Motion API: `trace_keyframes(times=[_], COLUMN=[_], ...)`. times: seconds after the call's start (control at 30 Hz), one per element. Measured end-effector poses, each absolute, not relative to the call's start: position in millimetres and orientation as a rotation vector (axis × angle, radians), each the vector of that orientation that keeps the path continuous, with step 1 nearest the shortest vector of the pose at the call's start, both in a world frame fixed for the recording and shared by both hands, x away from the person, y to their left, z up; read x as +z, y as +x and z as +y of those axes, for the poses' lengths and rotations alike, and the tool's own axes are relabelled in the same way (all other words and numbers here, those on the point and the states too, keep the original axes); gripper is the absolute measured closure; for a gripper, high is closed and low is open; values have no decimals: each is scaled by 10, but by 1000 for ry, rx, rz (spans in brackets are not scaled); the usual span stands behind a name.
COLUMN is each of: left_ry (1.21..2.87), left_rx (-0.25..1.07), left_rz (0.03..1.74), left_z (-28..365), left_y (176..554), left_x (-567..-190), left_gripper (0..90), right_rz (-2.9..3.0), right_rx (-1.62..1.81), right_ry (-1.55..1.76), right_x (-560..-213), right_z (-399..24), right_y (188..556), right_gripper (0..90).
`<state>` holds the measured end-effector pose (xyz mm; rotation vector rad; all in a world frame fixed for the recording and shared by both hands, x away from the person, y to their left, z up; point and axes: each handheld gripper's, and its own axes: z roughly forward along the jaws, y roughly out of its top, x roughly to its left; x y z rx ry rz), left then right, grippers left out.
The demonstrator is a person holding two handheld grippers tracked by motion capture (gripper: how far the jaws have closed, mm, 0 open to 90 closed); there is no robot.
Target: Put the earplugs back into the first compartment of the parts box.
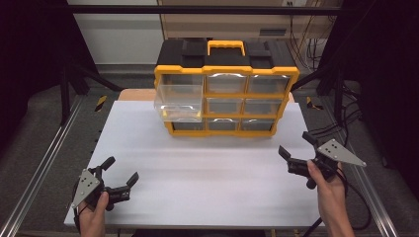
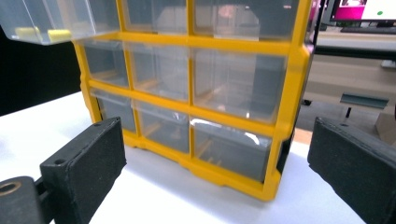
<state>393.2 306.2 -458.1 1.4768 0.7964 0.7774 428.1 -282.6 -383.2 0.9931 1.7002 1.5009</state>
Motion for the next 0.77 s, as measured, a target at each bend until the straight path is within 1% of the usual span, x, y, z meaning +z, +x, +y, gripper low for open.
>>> trace_keyframes(times=[0.27,0.77], left_ry=[1466,1474], left_rx=[751,693], left_rz=[790,763], left_z=[3098,3055], left_y=[3931,3984], left_x=[-4600,-4630], left_gripper=[6,6], right_rz=[1721,1787], right_rx=[1497,1533], right_ry=[1043,1091], right_x=[-4142,-4609], right_z=[-2873,-2562], right_y=[4253,4381], right_gripper=[43,56])
